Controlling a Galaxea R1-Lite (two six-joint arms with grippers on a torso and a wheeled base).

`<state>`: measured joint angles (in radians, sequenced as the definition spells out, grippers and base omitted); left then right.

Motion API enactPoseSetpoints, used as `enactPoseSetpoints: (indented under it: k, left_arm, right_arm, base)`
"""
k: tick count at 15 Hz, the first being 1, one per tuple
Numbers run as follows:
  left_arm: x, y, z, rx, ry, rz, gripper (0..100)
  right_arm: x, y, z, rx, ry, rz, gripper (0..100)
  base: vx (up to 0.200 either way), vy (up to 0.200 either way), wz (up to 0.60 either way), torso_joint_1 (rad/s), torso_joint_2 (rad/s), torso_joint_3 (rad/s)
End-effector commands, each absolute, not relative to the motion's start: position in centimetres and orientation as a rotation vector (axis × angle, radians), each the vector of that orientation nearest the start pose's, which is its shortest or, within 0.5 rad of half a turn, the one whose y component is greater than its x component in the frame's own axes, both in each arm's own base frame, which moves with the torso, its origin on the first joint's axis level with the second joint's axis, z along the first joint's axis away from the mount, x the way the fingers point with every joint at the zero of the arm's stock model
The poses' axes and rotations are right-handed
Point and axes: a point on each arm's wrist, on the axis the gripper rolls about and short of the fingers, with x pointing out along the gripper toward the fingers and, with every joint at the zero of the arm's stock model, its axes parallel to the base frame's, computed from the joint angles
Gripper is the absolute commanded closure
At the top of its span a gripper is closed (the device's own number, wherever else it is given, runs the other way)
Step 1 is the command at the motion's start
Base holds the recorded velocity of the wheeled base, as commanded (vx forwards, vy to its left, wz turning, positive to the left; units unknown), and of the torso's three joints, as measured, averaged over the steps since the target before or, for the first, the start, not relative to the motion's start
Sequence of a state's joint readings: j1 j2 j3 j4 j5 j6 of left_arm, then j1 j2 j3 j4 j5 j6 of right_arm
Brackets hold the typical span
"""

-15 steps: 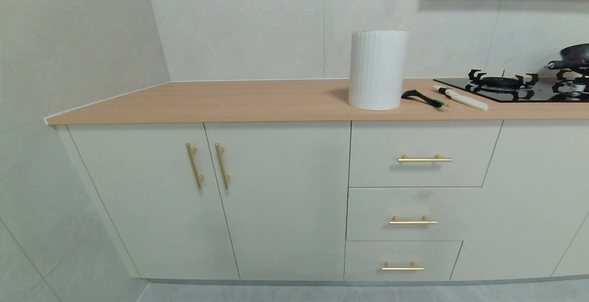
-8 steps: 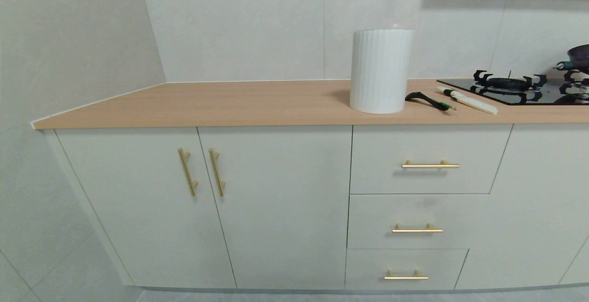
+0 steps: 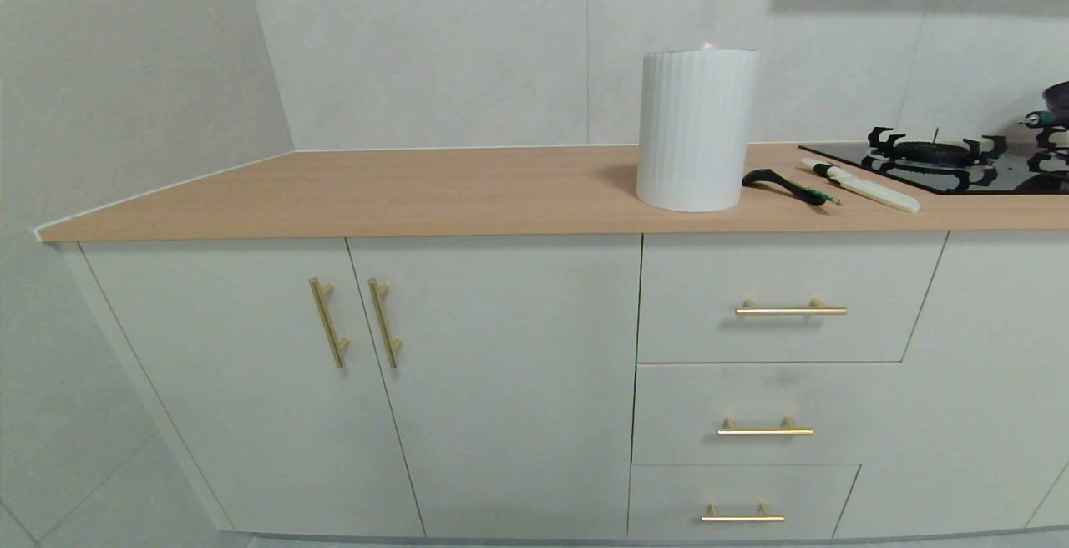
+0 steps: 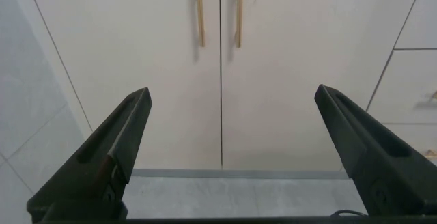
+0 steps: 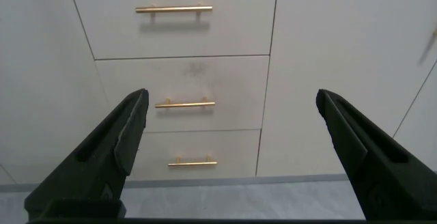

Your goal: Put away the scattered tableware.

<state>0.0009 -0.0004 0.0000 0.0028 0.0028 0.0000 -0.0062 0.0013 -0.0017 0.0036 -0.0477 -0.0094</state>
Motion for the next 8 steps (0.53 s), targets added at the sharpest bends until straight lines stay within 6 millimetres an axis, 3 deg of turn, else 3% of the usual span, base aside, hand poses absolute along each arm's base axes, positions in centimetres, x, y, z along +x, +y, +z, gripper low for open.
enactPoseSetpoints:
  k: [1, 6, 7, 8]
  left_arm:
    - [-2.3, 0.0, 7.5, 0.0, 0.003, 0.005, 0]
    - [-2.3, 0.0, 7.5, 0.0, 0.003, 0.005, 0]
    - [-2.3, 0.0, 7.5, 0.0, 0.003, 0.005, 0]
    - [-2.3, 0.0, 7.5, 0.0, 0.003, 0.005, 0]
  right_arm:
    - [-2.3, -0.1, 7.6, -0.011, 0.005, -0.054, 0]
    - [-2.3, -0.1, 7.6, -0.025, -0.001, -0.054, 0]
    - [-2.4, -0.1, 8.1, -0.019, -0.021, -0.057, 0]
    - [-3.0, -0.1, 10.1, 0.005, -0.095, -0.049, 0]
  base:
    - [0.0, 0.0, 0.0, 0.0, 0.0, 0.0]
    - [0.0, 0.0, 0.0, 0.0, 0.0, 0.0]
    - [0.0, 0.0, 0.0, 0.0, 0.0, 0.0]
    - [0.0, 0.0, 0.0, 0.0, 0.0, 0.0]
